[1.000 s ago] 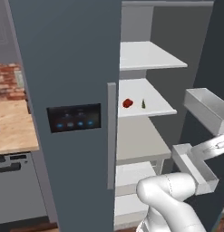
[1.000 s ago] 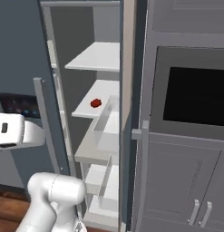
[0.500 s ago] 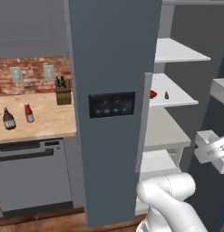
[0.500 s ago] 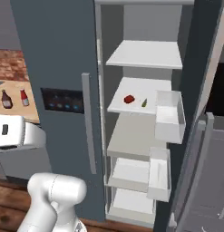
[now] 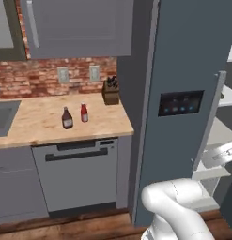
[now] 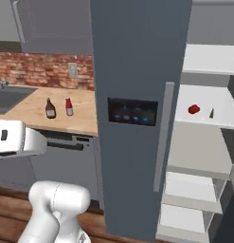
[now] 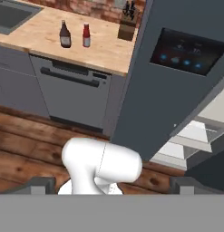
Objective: Place the ketchup and ketchup from the counter to the top shelf of the fridge. If the existing items in the fridge are on the top shelf, move them to other shelves.
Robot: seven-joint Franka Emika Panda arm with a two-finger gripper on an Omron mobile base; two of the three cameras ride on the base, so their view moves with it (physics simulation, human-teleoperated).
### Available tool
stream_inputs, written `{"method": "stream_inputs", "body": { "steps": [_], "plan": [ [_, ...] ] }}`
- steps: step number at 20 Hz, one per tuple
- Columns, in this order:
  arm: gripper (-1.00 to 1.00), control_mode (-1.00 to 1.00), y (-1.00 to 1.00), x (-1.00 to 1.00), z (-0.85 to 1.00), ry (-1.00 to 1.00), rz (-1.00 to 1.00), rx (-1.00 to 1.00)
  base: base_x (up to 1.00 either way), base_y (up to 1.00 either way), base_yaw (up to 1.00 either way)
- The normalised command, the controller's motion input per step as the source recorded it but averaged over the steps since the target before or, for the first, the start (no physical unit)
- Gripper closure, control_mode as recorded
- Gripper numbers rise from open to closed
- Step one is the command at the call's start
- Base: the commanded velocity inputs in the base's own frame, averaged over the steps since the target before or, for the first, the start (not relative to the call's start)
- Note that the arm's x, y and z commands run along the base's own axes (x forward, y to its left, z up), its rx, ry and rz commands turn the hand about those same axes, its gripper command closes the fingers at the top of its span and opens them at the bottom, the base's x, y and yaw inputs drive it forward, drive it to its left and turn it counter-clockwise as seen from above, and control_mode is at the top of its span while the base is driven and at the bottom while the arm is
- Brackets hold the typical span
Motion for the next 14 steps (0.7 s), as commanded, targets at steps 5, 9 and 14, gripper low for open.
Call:
{"method": "stream_inputs", "body": {
  "steps": [5,9,14],
  "plan": [
    [-1.0,1.0,0.0,0.0,0.0,0.0,0.0,0.0,0.35,1.0,-0.03],
    [-1.0,1.0,0.0,0.0,0.0,0.0,0.0,0.0,0.62,1.0,-0.07],
    [-1.0,1.0,0.0,0.0,0.0,0.0,0.0,0.0,0.89,0.9,-0.07]
  ]
}}
